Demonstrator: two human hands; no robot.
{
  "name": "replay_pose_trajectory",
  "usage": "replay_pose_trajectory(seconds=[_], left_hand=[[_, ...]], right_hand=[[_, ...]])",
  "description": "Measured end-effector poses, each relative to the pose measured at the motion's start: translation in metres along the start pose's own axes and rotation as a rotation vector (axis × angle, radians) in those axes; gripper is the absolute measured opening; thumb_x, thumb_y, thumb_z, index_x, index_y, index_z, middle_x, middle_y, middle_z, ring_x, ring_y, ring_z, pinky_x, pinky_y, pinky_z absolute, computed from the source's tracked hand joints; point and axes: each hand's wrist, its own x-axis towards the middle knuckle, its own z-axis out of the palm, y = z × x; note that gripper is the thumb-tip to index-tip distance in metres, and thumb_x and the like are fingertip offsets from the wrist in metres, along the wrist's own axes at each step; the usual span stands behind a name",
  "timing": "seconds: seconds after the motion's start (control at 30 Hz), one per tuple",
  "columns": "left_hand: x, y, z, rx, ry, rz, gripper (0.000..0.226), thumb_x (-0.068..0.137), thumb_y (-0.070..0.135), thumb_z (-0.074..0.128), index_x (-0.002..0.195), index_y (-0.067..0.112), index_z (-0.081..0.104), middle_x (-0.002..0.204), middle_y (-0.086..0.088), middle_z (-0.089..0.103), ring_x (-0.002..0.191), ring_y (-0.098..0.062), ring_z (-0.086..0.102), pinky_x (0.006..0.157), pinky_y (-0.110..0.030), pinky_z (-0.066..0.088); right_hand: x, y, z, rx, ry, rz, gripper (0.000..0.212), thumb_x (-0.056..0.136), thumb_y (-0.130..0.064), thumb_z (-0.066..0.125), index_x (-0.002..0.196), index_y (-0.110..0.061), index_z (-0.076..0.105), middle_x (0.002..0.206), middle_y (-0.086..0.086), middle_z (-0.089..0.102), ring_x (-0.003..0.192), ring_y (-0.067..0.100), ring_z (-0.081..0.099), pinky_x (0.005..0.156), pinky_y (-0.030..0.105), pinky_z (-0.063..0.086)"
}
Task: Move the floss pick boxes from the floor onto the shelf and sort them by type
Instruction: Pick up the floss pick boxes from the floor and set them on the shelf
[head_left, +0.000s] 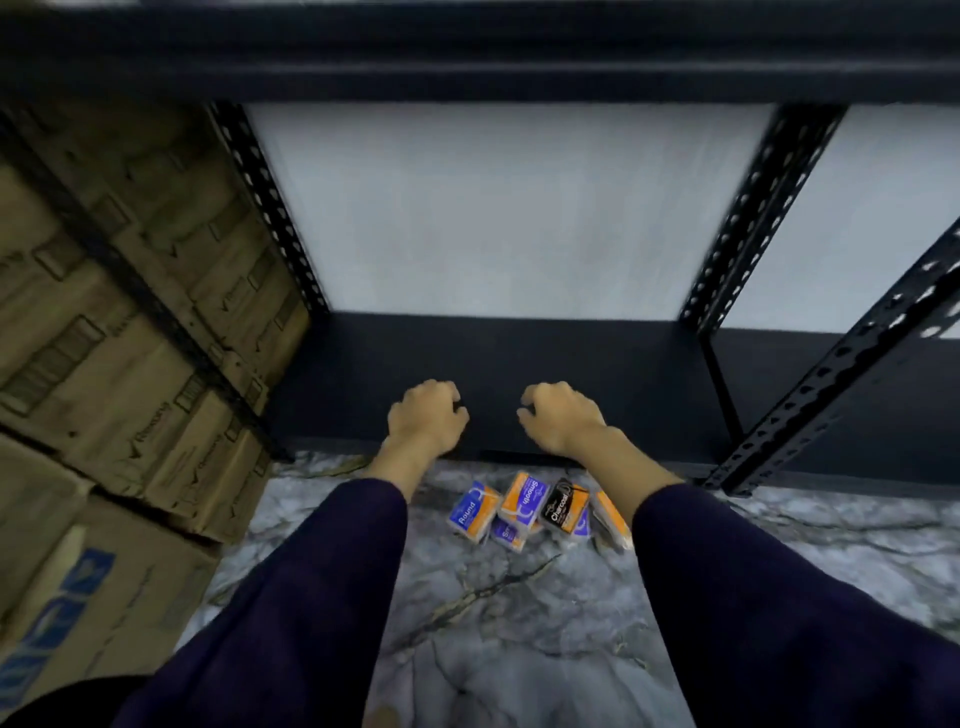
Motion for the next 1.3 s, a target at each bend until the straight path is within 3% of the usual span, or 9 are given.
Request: replay_pose_trajectory(seconds=[0.13,0.3,0.5,0.63,0.73,0.87,1.0,1.13,1.3], left_hand=[[-0.029,0.008,-0.096,0.071,0.089,0.005,0.031,0.095,0.030,0.051,0.121,0.018,0.061,0.128,-0.006,0.056,0.117,-0.028,0.051,0.095,-0.041,0.044],[-0.071,0.006,-0.201,0.097,0.192,-0.030,0.032,0.095,0.029,0.048,0.119,0.014,0.062,0.125,-0.008,0.058,0.112,-0.028,0.056,0.088,-0.035,0.045],[-0.095,-0.003,-0.292,0.089,0.314,-0.075,0.031,0.094,0.031,0.049,0.119,0.016,0.062,0.120,-0.007,0.060,0.105,-0.028,0.060,0.085,-0.037,0.047],[-0.094,-0.013,-0.337,0.076,0.396,-0.068,0.028,0.093,0.034,0.052,0.114,0.019,0.065,0.116,-0.005,0.063,0.101,-0.027,0.061,0.084,-0.038,0.049],[-0.082,-0.023,-0.362,0.093,0.442,-0.057,0.027,0.093,0.034,0.051,0.111,0.020,0.065,0.114,-0.004,0.063,0.100,-0.027,0.060,0.081,-0.036,0.047],[-0.062,-0.033,-0.381,0.065,0.517,-0.052,0.027,0.095,0.032,0.049,0.112,0.018,0.064,0.116,-0.007,0.061,0.104,-0.030,0.058,0.082,-0.036,0.043],[-0.028,-0.047,-0.383,-0.001,0.608,-0.074,0.030,0.095,0.029,0.050,0.119,0.014,0.059,0.123,-0.012,0.055,0.114,-0.033,0.052,0.090,-0.044,0.044],[0.016,-0.067,-0.378,-0.067,0.716,-0.117,0.041,0.094,0.030,0.052,0.133,0.018,0.050,0.140,-0.008,0.040,0.125,-0.034,0.039,0.096,-0.045,0.040],[0.061,-0.089,-0.373,-0.225,0.786,-0.179,0.065,0.085,0.044,0.064,0.143,0.029,0.038,0.157,-0.007,0.011,0.139,-0.037,0.023,0.107,-0.047,0.034]], right_hand=[[-0.020,-0.056,-0.071,-0.046,0.050,-0.085,0.027,0.097,-0.026,0.043,0.104,-0.010,0.064,0.107,0.009,0.064,0.091,0.030,0.061,0.073,0.036,0.049],[-0.046,-0.128,-0.150,-0.099,0.166,-0.185,0.030,0.097,-0.027,0.045,0.115,-0.010,0.062,0.117,0.010,0.060,0.103,0.030,0.060,0.083,0.038,0.049],[-0.057,-0.199,-0.216,-0.123,0.286,-0.282,0.030,0.095,-0.027,0.046,0.115,-0.011,0.061,0.119,0.010,0.058,0.102,0.030,0.059,0.077,0.037,0.047],[-0.050,-0.233,-0.249,-0.088,0.358,-0.343,0.023,0.092,-0.026,0.049,0.104,-0.012,0.063,0.109,0.008,0.062,0.091,0.029,0.061,0.072,0.036,0.049],[-0.039,-0.252,-0.269,-0.084,0.402,-0.375,0.022,0.093,-0.027,0.048,0.101,-0.011,0.061,0.107,0.010,0.063,0.092,0.031,0.060,0.073,0.037,0.049],[-0.018,-0.270,-0.282,-0.060,0.449,-0.407,0.030,0.094,-0.026,0.047,0.115,-0.009,0.059,0.117,0.015,0.060,0.103,0.034,0.059,0.086,0.041,0.050],[0.017,-0.278,-0.283,-0.030,0.502,-0.423,0.028,0.094,-0.022,0.046,0.116,-0.007,0.056,0.113,0.016,0.062,0.099,0.034,0.060,0.076,0.037,0.048],[0.060,-0.281,-0.281,-0.038,0.568,-0.408,0.031,0.096,-0.023,0.045,0.120,-0.006,0.052,0.116,0.017,0.060,0.102,0.034,0.058,0.072,0.035,0.044],[0.111,-0.283,-0.280,-0.066,0.637,-0.382,0.038,0.097,-0.023,0.044,0.130,-0.005,0.045,0.129,0.015,0.048,0.118,0.031,0.046,0.087,0.039,0.044]])
